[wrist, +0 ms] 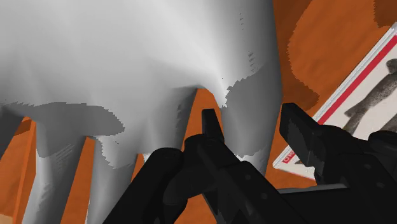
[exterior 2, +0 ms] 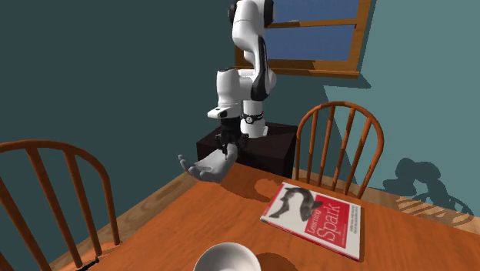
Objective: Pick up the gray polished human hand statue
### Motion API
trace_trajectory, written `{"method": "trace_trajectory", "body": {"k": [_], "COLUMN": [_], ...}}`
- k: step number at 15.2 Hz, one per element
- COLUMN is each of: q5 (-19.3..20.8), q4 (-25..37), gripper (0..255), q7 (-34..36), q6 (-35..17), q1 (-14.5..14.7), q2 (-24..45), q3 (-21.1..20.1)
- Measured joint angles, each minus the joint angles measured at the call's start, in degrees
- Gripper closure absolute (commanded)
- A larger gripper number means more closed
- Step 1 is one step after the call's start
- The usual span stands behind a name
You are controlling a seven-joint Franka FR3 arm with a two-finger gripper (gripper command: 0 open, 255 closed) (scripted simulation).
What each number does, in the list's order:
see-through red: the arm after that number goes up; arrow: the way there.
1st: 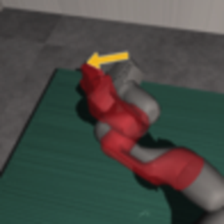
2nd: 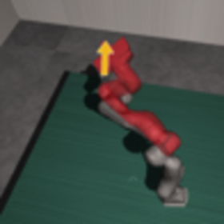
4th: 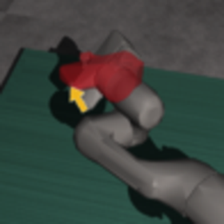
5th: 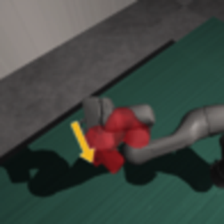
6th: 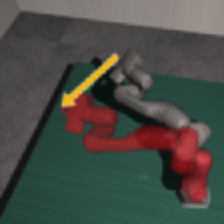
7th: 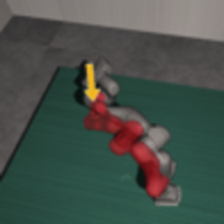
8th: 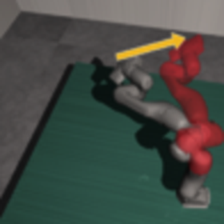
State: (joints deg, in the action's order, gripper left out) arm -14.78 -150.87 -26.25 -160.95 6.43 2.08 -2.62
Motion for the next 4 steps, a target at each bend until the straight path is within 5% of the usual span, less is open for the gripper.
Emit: {"method": "trace_trajectory", "body": {"k": [4], "q5": [1.5], "q4": [0.1], "gripper": [255], "q7": [1.3], "q6": [3.2], "q1": [-0.2], "q2": [-3.1], "q3": [0.3]}}
